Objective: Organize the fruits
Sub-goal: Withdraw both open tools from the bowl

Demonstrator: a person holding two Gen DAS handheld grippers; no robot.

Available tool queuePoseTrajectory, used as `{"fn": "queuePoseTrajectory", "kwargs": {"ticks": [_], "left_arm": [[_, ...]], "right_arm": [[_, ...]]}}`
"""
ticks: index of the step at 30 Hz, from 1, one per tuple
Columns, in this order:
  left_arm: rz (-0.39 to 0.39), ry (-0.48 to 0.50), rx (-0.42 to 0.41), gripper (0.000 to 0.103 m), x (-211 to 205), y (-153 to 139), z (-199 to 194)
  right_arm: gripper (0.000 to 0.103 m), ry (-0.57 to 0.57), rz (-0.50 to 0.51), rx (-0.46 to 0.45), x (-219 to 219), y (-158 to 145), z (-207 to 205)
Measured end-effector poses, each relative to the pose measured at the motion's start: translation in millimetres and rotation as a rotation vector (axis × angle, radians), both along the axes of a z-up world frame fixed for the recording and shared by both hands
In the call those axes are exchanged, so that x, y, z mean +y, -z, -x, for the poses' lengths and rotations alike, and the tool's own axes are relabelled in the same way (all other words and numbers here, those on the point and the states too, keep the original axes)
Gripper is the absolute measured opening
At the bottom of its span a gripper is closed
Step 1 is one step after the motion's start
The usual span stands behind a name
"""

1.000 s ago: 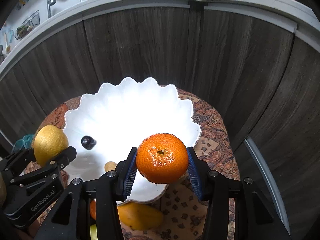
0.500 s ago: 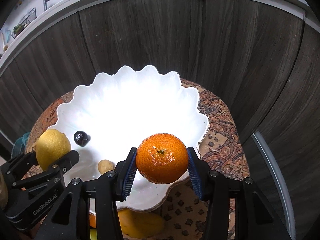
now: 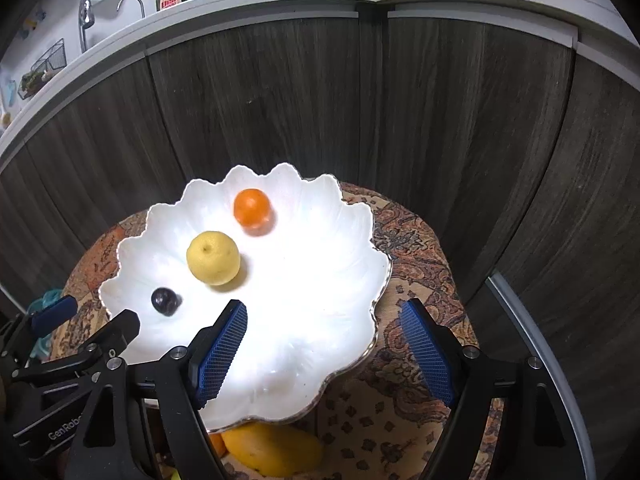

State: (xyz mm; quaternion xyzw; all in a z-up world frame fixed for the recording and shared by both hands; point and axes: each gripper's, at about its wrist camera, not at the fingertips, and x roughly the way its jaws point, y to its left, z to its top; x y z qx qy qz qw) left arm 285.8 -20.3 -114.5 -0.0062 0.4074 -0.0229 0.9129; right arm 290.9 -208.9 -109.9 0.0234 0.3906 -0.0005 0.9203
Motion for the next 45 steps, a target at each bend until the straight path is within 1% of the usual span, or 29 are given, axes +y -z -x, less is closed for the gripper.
{"fn": "queuePoseTrajectory", "kwargs": {"ticks": [9,16,24,30,36,45], "left_arm": [[0.000,-0.015,-0.017,0.088,6.4,-15.4,26.3],[-0.001,-0.018,-0.026,0.088,6.0,-25.9,56.9],[-0.007,-0.021,-0.060,0.088,5.4,-43.7,89.3],[-0.012,-0.027,-0.078,0.088,3.7,-50.0,110.4],[-0.014,-0.024,-0.061,0.088,-1.8,-43.1,126.9],[-0.027,-0.002,-0.036,0.087,-17.7,-23.9,145.0]], "right_arm": [[0.080,-0.005,0.012,-0.027,0.2,-16.1,17.6],[0.080,-0.013,0.019,-0.042,2.6,-29.6,44.2],[0.080,-0.012,0.023,-0.064,0.1,-44.5,75.8],[0.080,-0.011,0.029,-0.078,-1.7,-51.4,97.1],[0.080,-0.009,0.035,-0.076,-5.3,-51.1,114.7],[0.080,0.007,0.051,-0.049,-17.5,-35.6,133.6]]}}
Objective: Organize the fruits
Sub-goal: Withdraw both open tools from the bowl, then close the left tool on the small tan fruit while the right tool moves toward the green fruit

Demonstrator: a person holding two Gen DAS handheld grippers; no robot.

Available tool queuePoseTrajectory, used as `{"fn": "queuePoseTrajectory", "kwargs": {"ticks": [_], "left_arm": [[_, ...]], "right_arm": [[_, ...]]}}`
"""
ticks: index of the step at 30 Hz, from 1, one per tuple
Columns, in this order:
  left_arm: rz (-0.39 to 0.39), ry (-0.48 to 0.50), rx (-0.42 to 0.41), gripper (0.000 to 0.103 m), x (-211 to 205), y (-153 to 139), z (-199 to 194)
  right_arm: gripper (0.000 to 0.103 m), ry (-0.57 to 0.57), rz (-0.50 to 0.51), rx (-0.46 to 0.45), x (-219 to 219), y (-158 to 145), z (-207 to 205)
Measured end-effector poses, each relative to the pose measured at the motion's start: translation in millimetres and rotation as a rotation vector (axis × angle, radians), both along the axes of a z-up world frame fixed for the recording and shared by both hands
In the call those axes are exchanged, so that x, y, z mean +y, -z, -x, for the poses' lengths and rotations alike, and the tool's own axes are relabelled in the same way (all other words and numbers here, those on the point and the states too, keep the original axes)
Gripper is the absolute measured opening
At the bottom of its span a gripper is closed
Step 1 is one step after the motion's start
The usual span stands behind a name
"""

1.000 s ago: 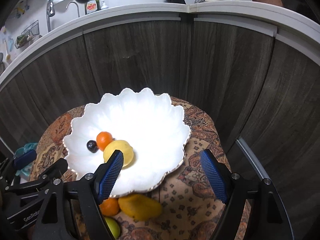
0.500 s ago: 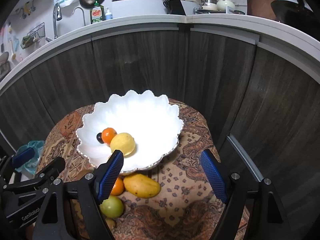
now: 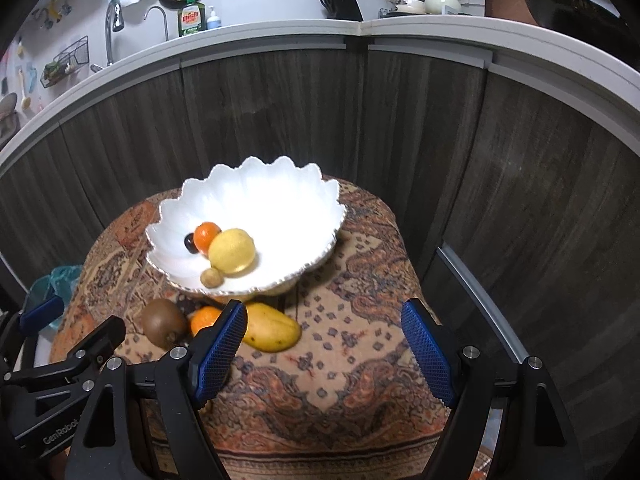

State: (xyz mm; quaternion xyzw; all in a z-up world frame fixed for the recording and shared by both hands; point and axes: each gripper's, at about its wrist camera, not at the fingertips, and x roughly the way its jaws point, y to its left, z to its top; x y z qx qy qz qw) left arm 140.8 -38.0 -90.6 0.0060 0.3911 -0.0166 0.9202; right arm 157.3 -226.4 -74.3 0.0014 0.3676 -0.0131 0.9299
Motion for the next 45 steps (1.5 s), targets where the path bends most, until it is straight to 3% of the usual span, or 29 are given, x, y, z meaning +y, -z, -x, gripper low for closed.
{"fn": "queuePoseTrajectory", "kwargs": {"ticks": [6,12,18,26,41,45], "left_arm": [[-0.003,0.011,0.023,0.087,-9.3,16.0,3.7],[-0.004,0.037,0.070,0.078,-17.4,39.9,3.4],[0.016,0.060,0.112,0.076,-25.9,60.7,5.3],[0.028,0.086,0.176,0.062,-35.7,86.3,3.6],[0.039,0.122,0.235,0.025,-48.1,108.6,-6.1],[0.055,0.134,0.235,0.023,-47.2,108.1,-7.1]], "right_arm": [[0.080,0.019,-0.004,0.021,-8.6,12.7,5.7],[0.080,0.039,0.001,0.052,-16.7,29.5,6.2],[0.080,0.050,0.007,0.084,-22.4,43.9,7.5],[0.080,0.061,-0.005,0.130,-27.5,59.7,4.7],[0.080,0.062,-0.012,0.171,-26.7,73.0,0.6],[0.080,0.062,-0.013,0.172,-26.8,73.3,0.0]]}}
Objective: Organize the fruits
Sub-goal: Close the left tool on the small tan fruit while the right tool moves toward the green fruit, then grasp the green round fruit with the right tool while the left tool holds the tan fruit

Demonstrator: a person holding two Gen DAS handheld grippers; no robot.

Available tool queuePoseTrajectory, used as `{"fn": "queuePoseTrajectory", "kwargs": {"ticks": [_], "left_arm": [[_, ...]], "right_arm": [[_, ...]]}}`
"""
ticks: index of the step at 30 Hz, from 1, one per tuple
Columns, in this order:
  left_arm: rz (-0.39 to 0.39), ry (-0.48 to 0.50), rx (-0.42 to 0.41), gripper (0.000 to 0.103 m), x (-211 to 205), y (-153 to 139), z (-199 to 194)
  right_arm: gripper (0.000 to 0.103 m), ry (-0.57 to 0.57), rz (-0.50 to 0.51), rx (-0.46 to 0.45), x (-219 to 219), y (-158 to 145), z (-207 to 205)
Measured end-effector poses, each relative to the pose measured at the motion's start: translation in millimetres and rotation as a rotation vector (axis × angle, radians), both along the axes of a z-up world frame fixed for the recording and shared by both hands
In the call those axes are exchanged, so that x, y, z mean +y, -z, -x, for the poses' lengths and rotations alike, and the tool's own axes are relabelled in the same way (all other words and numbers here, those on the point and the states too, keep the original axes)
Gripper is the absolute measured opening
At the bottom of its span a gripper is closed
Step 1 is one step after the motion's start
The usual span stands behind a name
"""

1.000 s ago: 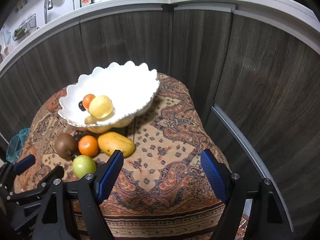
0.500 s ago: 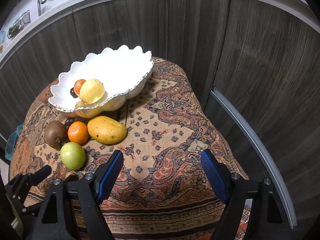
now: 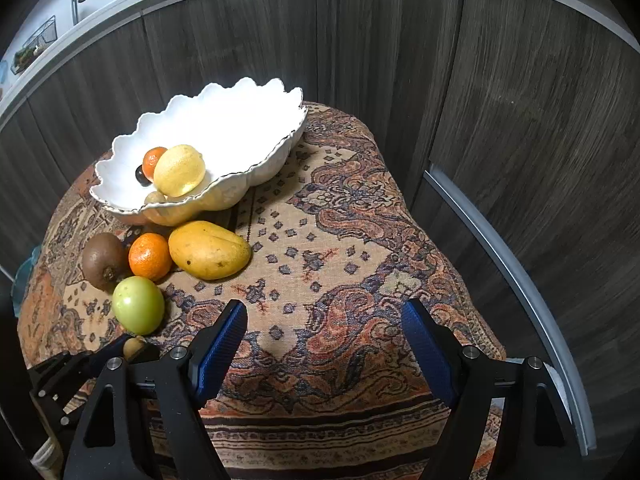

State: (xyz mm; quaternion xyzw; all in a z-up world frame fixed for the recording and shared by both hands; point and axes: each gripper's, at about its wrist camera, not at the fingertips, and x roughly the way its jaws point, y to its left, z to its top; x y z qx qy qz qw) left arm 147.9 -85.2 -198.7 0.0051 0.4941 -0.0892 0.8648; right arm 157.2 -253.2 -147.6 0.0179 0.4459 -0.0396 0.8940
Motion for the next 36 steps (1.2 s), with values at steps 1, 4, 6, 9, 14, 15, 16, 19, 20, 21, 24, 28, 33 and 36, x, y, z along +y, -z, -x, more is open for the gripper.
{"fn": "queuePoseTrajectory", "kwargs": {"ticks": [1,4,6,9,14,15,16,19,20,21,24,28,33,36], "left_arm": [[0.003,0.002,0.000,0.023,0.8,-0.5,0.5],[0.002,0.003,-0.003,0.023,2.5,-4.3,2.1],[-0.002,-0.002,-0.015,0.023,5.7,-9.0,3.6],[-0.006,-0.018,-0.033,0.023,13.8,-16.5,5.1],[-0.005,-0.049,-0.050,0.023,33.6,-27.6,7.0],[-0.003,-0.058,-0.054,0.023,38.6,-29.8,6.9],[-0.002,-0.065,-0.059,0.023,42.9,-31.6,6.3],[-0.005,-0.090,-0.073,0.023,57.7,-36.0,5.8],[-0.004,-0.098,-0.076,0.023,62.5,-36.8,5.4],[-0.002,-0.107,-0.076,0.023,68.9,-37.1,4.8],[-0.007,-0.133,-0.084,0.023,84.2,-36.8,5.4],[-0.008,-0.163,-0.091,0.023,101.7,-35.7,7.7],[-0.009,-0.209,-0.107,0.023,124.2,-38.1,7.0],[0.001,-0.225,-0.109,0.023,134.7,-38.3,5.8]], "right_arm": [[0.080,0.000,0.000,0.000,0.1,0.1,-0.1],[0.080,-0.003,-0.002,-0.002,-0.4,-0.4,-0.1],[0.080,-0.005,-0.003,-0.006,-0.2,-1.6,-0.1],[0.080,-0.010,-0.004,-0.009,2.0,-2.6,-0.7],[0.080,-0.032,0.006,-0.010,14.2,-4.3,-0.8],[0.080,-0.039,0.009,-0.011,17.3,-5.0,-1.1],[0.080,-0.050,0.015,-0.014,22.3,-6.0,-1.3],[0.080,-0.067,0.026,-0.017,35.1,-7.8,-2.8],[0.080,-0.075,0.030,-0.017,41.2,-8.5,-3.3],[0.080,-0.082,0.035,-0.017,46.1,-8.9,-3.6],[0.080,-0.109,0.057,-0.019,64.2,-11.3,-5.0],[0.080,-0.146,0.073,-0.014,88.6,-11.5,-7.1],[0.080,-0.174,0.069,0.010,112.7,-4.1,-11.6],[0.080,-0.191,0.069,0.020,125.9,0.4,-13.1]]}}
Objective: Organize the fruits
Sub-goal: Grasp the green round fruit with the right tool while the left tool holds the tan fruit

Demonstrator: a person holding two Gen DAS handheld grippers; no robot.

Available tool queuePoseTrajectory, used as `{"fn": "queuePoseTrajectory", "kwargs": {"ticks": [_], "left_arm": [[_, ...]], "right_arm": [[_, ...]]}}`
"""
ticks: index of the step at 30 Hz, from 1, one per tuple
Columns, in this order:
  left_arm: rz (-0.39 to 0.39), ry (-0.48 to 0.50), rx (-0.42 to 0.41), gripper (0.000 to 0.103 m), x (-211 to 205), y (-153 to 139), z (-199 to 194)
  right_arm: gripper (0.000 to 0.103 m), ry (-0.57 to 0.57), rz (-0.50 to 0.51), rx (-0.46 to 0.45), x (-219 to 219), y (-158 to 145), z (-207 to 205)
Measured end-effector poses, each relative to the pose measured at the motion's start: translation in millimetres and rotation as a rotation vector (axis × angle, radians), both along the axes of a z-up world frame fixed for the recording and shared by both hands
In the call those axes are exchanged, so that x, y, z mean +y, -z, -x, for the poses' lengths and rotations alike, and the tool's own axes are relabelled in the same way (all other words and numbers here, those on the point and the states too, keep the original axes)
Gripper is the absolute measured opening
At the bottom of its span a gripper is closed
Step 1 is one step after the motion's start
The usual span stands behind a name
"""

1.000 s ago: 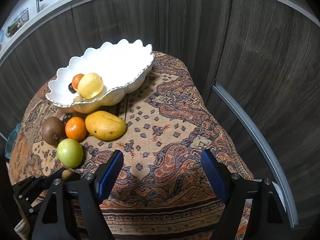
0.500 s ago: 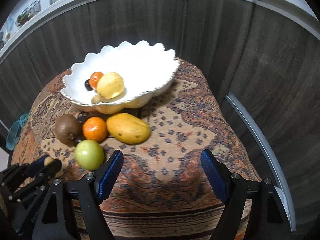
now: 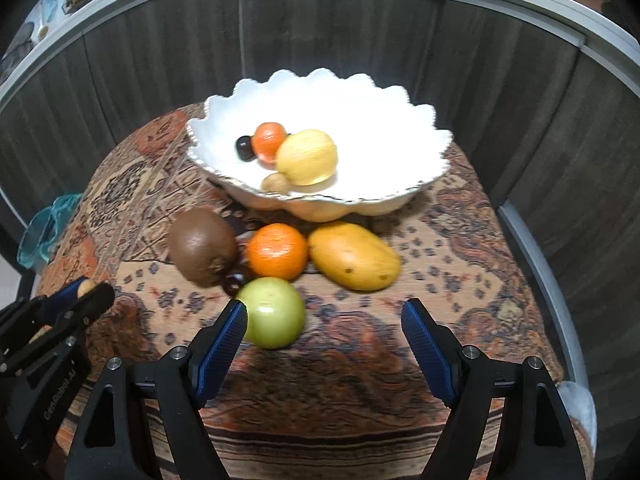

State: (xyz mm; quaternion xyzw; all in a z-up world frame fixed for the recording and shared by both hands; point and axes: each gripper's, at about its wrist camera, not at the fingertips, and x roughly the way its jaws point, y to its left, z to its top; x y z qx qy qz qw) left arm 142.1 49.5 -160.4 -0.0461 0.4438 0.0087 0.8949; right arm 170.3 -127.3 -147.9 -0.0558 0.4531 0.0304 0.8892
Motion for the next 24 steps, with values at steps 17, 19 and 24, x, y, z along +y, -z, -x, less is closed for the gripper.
{"fn": "queuePoseTrajectory", "kwargs": {"ticks": [17,19,24], "left_arm": [[0.048,-0.025,0.026,0.023,21.1,11.1,-7.7],[0.048,-0.021,0.029,0.023,20.0,11.9,-8.6],[0.044,-0.012,0.031,0.023,16.6,13.3,-9.4]], "right_arm": [[0.056,-0.036,0.013,0.105,35.5,42.4,-20.6],[0.052,-0.027,0.012,0.117,33.4,47.1,-22.4],[0.050,-0.036,0.004,0.110,29.8,47.4,-22.2]]}}
